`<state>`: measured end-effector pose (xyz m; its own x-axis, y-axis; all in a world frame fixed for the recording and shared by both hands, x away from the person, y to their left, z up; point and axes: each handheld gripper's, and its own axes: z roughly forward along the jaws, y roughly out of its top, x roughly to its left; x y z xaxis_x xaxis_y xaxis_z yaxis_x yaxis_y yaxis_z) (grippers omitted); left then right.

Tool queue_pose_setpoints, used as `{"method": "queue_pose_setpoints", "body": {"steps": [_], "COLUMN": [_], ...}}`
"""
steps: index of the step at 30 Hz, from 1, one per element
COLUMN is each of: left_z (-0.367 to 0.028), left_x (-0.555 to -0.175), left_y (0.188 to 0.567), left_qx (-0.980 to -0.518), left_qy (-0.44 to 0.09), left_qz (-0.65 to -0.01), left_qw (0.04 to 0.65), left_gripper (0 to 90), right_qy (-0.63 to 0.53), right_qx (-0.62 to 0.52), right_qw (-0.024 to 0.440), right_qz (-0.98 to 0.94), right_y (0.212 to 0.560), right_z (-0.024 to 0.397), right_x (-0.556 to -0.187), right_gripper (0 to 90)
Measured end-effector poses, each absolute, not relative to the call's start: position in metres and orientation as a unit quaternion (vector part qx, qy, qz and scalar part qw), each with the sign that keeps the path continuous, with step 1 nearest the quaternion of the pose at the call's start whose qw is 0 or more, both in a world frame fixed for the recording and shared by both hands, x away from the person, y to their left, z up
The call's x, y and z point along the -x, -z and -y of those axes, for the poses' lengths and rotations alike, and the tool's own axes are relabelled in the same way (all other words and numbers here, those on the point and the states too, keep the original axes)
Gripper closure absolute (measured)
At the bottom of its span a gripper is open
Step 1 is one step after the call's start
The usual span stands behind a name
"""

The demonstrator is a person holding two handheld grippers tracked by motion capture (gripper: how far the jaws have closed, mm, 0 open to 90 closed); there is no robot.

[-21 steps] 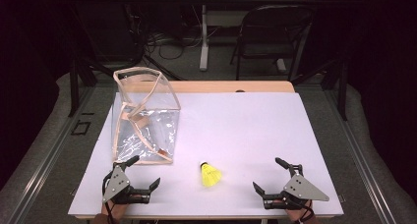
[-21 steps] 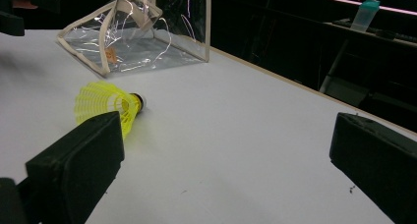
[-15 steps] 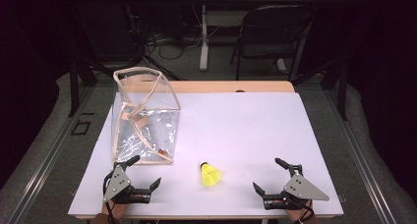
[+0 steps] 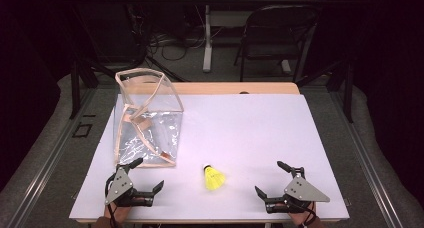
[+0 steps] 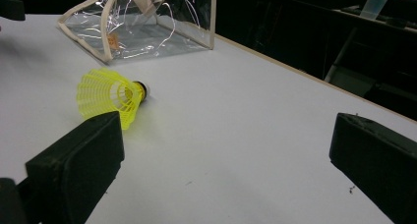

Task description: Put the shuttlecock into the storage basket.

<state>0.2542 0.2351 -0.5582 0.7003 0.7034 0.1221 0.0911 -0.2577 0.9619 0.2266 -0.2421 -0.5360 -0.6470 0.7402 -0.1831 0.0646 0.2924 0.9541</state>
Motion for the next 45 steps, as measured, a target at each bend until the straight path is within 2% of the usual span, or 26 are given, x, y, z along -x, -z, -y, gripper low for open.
{"method": "queue_pose_setpoints", "body": {"steps": [45], "left_z": [-0.233], "left_x": [-0.257], "left_y": [0.557], "left_qx": [-0.747], "left_qy": [-0.276], "left_qz": [-0.262], "left_qw": [0.545], "left_gripper": [0.0], "right_qy": [-0.496], "right_qx": [-0.266], "right_qw": [0.217], "right_qz": [-0.798], "right_y": [0.534], "right_z": [0.195], "right_x": [-0.25], "right_gripper": [0.0]}}
